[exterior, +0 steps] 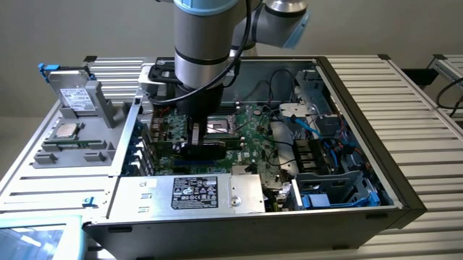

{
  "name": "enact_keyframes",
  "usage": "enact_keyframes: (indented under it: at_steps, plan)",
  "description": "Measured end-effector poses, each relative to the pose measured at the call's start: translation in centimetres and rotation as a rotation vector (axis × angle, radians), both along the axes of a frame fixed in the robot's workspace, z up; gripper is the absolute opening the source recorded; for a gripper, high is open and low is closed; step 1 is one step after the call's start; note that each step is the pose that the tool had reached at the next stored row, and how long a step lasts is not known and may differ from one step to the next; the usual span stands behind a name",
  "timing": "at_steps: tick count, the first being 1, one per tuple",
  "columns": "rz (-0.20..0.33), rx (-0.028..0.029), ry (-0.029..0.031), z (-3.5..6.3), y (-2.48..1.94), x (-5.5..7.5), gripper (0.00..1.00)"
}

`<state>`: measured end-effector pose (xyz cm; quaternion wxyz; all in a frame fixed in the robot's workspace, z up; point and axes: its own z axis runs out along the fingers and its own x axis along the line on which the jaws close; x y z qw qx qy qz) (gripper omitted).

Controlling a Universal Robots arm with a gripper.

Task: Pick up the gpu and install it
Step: 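Insert the gpu into the slot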

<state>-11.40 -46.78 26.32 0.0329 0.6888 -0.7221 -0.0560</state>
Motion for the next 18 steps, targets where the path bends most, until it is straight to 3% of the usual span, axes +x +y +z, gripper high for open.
enact_keyframes:
  at_steps: [3,9,11,14,18]
  plan:
    - [0.0,0.0001,0.0037,-0.01,-0.19,0.36,0.28]
    - [-0.001,0.0,0.0051,0.0,-0.2,0.37,0.28]
    - [-0.001,0.0001,0.0097,-0.01,-0.21,0.44,0.28]
    - [-0.001,0.0008,0.0219,0.01,-0.2,0.56,0.28]
    - [-0.001,0.0008,0.0228,0.01,-0.2,0.56,0.28]
